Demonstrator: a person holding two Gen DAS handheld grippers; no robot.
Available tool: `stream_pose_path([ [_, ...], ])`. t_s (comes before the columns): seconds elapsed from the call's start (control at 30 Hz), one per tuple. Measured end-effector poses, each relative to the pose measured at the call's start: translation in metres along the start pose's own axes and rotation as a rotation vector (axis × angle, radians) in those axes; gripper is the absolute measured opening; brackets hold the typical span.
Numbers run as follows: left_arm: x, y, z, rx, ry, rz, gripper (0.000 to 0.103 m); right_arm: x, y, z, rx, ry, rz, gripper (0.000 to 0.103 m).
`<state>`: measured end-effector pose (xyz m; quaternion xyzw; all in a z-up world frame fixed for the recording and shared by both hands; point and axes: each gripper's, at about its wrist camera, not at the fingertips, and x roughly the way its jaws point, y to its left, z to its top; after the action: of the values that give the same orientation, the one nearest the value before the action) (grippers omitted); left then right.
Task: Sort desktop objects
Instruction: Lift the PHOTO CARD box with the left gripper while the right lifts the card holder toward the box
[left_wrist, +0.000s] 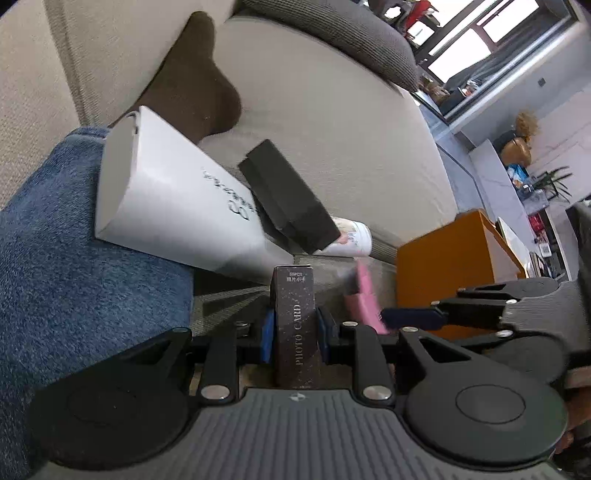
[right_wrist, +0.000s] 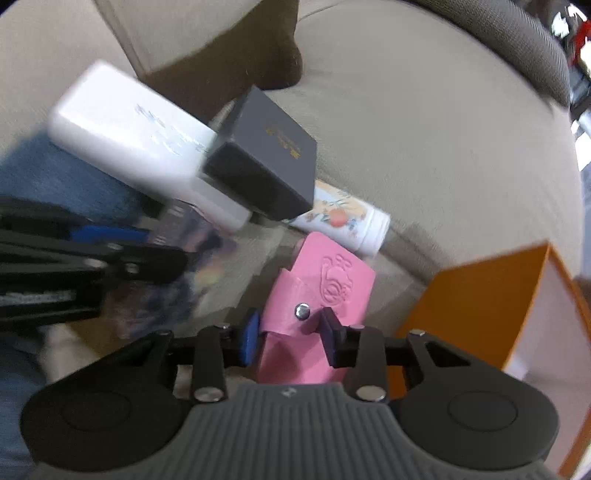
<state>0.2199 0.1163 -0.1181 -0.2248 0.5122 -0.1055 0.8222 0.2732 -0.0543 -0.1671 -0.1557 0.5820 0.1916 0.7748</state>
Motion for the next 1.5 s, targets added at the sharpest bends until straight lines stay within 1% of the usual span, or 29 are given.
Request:
stream_pose_path([
  [0.1, 0.002, 0.0, 0.0, -0.002, 0.01, -0.021, 0.026, -0.012, -0.007, -0.005, 0.08, -0.017, 0.145, 0.037],
  [0.13, 0.003, 0.001, 0.001, -0.005, 0.016, -0.021, 0.026, -0.012, -0.008, -0.004, 0.096, -0.016, 0.171, 0.037],
  [0.2, 0.006, 0.003, 0.001, -0.014, 0.023, -0.026, 0.026, -0.008, -0.004, -0.008, 0.118, -0.009, 0.209, 0.038],
  [0.3, 0.01, 0.007, 0.001, -0.038, 0.05, -0.076, 0.026, -0.006, -0.01, -0.008, 0.151, 0.002, 0.225, 0.038],
  [0.37, 0.016, 0.007, -0.001, -0.055, 0.083, -0.126, 0.026, -0.01, -0.014, -0.01, 0.162, -0.003, 0.213, 0.038],
  [0.4, 0.02, 0.005, -0.002, -0.054, 0.091, -0.132, 0.026, -0.011, -0.015, -0.01, 0.164, -0.003, 0.21, 0.039],
  [0.47, 0.02, 0.0, -0.003, -0.037, 0.073, -0.12, 0.026, -0.012, -0.018, -0.012, 0.159, 0.012, 0.185, 0.039],
  [0.57, 0.023, -0.002, -0.003, -0.04, 0.076, -0.134, 0.026, -0.014, -0.012, -0.014, 0.101, 0.026, 0.129, 0.039],
  [0.63, 0.024, -0.003, -0.003, -0.041, 0.074, -0.136, 0.026, -0.013, -0.003, -0.015, 0.055, 0.037, 0.082, 0.039],
  [0.67, 0.026, -0.002, -0.004, -0.044, 0.073, -0.14, 0.026, -0.015, 0.001, -0.015, 0.032, 0.043, 0.045, 0.039],
  [0.73, 0.028, -0.002, -0.004, -0.051, 0.071, -0.147, 0.026, -0.018, 0.005, -0.015, -0.009, 0.041, -0.002, 0.033],
  [0.77, 0.027, -0.001, -0.005, -0.058, 0.067, -0.152, 0.026, -0.015, 0.005, -0.015, -0.018, 0.041, -0.005, 0.032],
  [0.8, 0.026, 0.0, -0.005, -0.065, 0.06, -0.159, 0.026, -0.019, 0.003, -0.014, -0.006, 0.038, 0.012, 0.031],
  [0.9, 0.013, 0.006, -0.005, -0.089, 0.019, -0.147, 0.026, -0.024, -0.008, -0.012, 0.075, 0.015, 0.121, 0.028],
  [1.0, 0.007, 0.011, -0.006, -0.104, -0.029, -0.076, 0.026, -0.03, -0.016, -0.012, 0.145, -0.018, 0.229, 0.023],
  [1.1, 0.011, 0.01, -0.007, -0.097, -0.024, -0.054, 0.026, -0.026, -0.027, -0.014, 0.228, -0.029, 0.342, 0.022],
  [1.17, 0.015, 0.007, -0.006, -0.079, -0.011, -0.042, 0.026, -0.018, -0.034, -0.017, 0.28, -0.009, 0.374, 0.022],
  [1.23, 0.017, 0.004, -0.006, -0.062, -0.012, -0.041, 0.027, -0.021, -0.036, -0.019, 0.283, -0.015, 0.364, 0.023],
  [1.27, 0.018, 0.003, -0.005, -0.062, -0.01, -0.043, 0.027, -0.024, -0.035, -0.019, 0.266, -0.019, 0.327, 0.023],
  [1.33, 0.017, 0.003, -0.005, -0.059, -0.012, -0.038, 0.027, -0.031, -0.025, -0.018, 0.227, -0.024, 0.228, 0.027],
  [1.37, 0.017, 0.003, -0.006, -0.057, -0.011, -0.038, 0.027, -0.031, -0.022, -0.017, 0.207, -0.025, 0.186, 0.027],
  [1.43, 0.017, 0.003, -0.007, -0.049, 0.002, -0.037, 0.027, -0.028, -0.023, -0.017, 0.205, -0.022, 0.184, 0.028],
  [1.5, 0.015, 0.002, -0.009, -0.029, -0.001, -0.026, 0.027, -0.027, -0.025, -0.016, 0.214, -0.026, 0.192, 0.028],
])
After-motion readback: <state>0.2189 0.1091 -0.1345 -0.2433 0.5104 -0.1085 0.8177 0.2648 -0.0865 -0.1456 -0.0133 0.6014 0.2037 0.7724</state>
